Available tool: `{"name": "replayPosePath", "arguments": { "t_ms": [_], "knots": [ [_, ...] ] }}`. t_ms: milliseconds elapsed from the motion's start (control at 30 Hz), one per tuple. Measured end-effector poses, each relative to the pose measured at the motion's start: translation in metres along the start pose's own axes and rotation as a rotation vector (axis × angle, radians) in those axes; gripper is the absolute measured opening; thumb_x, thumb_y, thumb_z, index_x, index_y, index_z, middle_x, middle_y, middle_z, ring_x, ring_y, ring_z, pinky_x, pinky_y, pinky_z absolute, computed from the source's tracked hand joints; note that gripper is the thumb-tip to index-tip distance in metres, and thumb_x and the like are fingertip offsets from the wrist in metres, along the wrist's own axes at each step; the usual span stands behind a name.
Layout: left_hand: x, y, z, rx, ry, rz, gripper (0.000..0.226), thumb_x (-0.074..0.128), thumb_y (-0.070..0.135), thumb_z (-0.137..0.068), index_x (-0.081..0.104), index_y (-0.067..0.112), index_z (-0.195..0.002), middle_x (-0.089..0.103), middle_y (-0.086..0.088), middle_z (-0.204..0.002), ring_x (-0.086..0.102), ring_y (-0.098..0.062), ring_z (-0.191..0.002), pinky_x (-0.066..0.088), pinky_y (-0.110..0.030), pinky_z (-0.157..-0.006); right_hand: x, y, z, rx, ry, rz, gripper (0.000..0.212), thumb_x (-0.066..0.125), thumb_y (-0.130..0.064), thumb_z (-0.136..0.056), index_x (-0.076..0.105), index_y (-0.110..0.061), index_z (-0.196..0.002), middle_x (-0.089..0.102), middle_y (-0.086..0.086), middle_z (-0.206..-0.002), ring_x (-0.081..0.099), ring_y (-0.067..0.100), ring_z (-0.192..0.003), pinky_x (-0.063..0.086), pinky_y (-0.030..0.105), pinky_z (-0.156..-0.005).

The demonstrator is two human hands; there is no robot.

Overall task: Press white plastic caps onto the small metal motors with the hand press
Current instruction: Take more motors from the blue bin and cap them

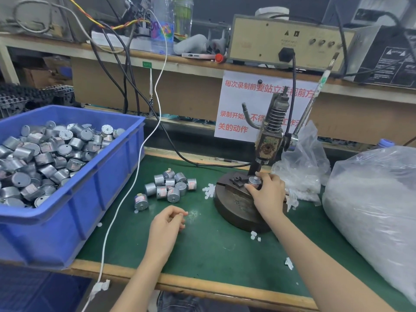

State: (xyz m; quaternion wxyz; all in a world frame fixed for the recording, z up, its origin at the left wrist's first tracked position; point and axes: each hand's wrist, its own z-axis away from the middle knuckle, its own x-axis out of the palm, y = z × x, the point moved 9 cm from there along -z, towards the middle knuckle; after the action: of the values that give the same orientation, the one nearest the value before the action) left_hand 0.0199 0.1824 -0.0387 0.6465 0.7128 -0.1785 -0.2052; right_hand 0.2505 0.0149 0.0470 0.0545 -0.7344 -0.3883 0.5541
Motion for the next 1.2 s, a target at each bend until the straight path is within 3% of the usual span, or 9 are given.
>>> {"name": "replayPosePath", "arguments": {
  "t_ms": [300, 400, 500, 667, 733, 833, 900, 1100, 1200],
  "knots": [
    [0.001, 0.001, 0.0, -0.002, -0.007, -0.041, 0.027, 0.05, -0.003, -0.084, 0.064, 0.015, -0.071, 0.059, -0.002, -0.063, 0.055, -0.01, -0.056, 0.042, -0.024, -0.06, 0.014, 0.009, -0.007, 0.066, -0.203, -0.128, 0.066, 0.065, -0.04, -0.083, 0.04, -0.011, -0.137, 0.045, 0.014, -0.131, 0.039, 0.032, -0.125, 0.034, 0.043, -0.104],
    [0.003, 0.002, 0.0, 0.001, -0.014, -0.054, 0.027, 0.05, -0.003, -0.084, 0.065, 0.016, -0.071, 0.059, -0.003, -0.064, 0.054, -0.01, -0.056, 0.042, -0.021, -0.058, 0.004, 0.013, -0.008, 0.178, -0.245, -0.474, 0.064, 0.057, -0.015, -0.086, 0.028, -0.012, -0.144, 0.042, 0.011, -0.138, 0.05, 0.025, -0.113, 0.039, 0.044, -0.102],
    [0.004, 0.003, 0.0, 0.016, -0.022, -0.067, 0.028, 0.05, -0.004, -0.084, 0.064, 0.015, -0.07, 0.059, -0.003, -0.065, 0.054, -0.01, -0.056, 0.041, -0.011, -0.053, -0.023, 0.017, -0.02, 0.311, -0.098, -0.775, 0.065, 0.041, 0.006, -0.085, 0.025, -0.014, -0.144, 0.042, 0.001, -0.138, 0.051, 0.009, -0.088, 0.047, 0.034, -0.086],
    [0.006, 0.007, 0.001, 0.023, -0.022, -0.077, 0.029, 0.048, -0.007, -0.084, 0.063, 0.013, -0.069, 0.058, -0.006, -0.065, 0.053, -0.014, -0.058, 0.04, -0.008, -0.05, -0.069, -0.009, -0.059, 0.28, -0.013, -1.023, 0.047, 0.034, 0.013, -0.076, 0.043, -0.015, -0.112, 0.048, -0.004, -0.083, 0.045, 0.012, -0.077, 0.036, 0.022, -0.061],
    [0.006, 0.008, 0.002, 0.022, -0.017, -0.081, 0.029, 0.048, -0.007, -0.084, 0.063, 0.013, -0.069, 0.058, -0.006, -0.064, 0.052, -0.015, -0.058, 0.04, -0.008, -0.05, -0.087, -0.021, -0.074, 0.254, -0.024, -0.964, 0.039, 0.035, 0.012, -0.077, 0.045, -0.011, -0.107, 0.05, -0.003, -0.087, 0.045, 0.01, -0.077, 0.039, 0.023, -0.061],
    [0.005, 0.01, 0.003, 0.015, -0.009, -0.115, 0.026, 0.049, -0.005, -0.083, 0.063, 0.012, -0.069, 0.058, -0.004, -0.062, 0.053, -0.012, -0.055, 0.039, -0.01, -0.05, -0.114, -0.03, -0.091, 0.238, 0.007, -1.062, 0.051, 0.037, 0.012, -0.076, 0.045, -0.012, -0.121, 0.055, 0.003, -0.112, 0.05, 0.015, -0.101, 0.045, 0.035, -0.087],
    [0.005, 0.011, 0.003, 0.015, -0.013, -0.141, 0.025, 0.049, -0.005, -0.082, 0.063, 0.011, -0.069, 0.057, -0.002, -0.06, 0.053, -0.011, -0.054, 0.04, -0.012, -0.051, -0.131, -0.031, -0.092, 0.218, 0.052, -1.187, 0.055, 0.037, 0.011, -0.076, 0.046, -0.015, -0.124, 0.056, 0.005, -0.103, 0.054, 0.016, -0.096, 0.045, 0.034, -0.089],
    [0.005, 0.012, 0.004, 0.011, -0.023, -0.175, 0.025, 0.049, -0.004, -0.081, 0.063, 0.011, -0.068, 0.057, -0.004, -0.061, 0.054, -0.011, -0.055, 0.042, -0.021, -0.057, -0.142, -0.029, -0.044, 0.006, 0.107, -1.152, 0.024, 0.046, 0.002, -0.082, 0.047, -0.02, -0.073, 0.048, -0.004, -0.079, 0.051, 0.016, -0.083, 0.042, 0.03, -0.086],
    [0.005, 0.012, 0.004, 0.007, -0.017, -0.165, 0.025, 0.049, -0.004, -0.082, 0.064, 0.011, -0.068, 0.058, -0.004, -0.061, 0.053, -0.012, -0.056, 0.042, -0.023, -0.058, -0.142, -0.029, -0.029, -0.07, 0.08, -1.08, 0.025, 0.05, -0.003, -0.087, 0.044, -0.021, -0.07, 0.049, -0.003, -0.079, 0.051, 0.018, -0.089, 0.041, 0.031, -0.09]
  ]
}}
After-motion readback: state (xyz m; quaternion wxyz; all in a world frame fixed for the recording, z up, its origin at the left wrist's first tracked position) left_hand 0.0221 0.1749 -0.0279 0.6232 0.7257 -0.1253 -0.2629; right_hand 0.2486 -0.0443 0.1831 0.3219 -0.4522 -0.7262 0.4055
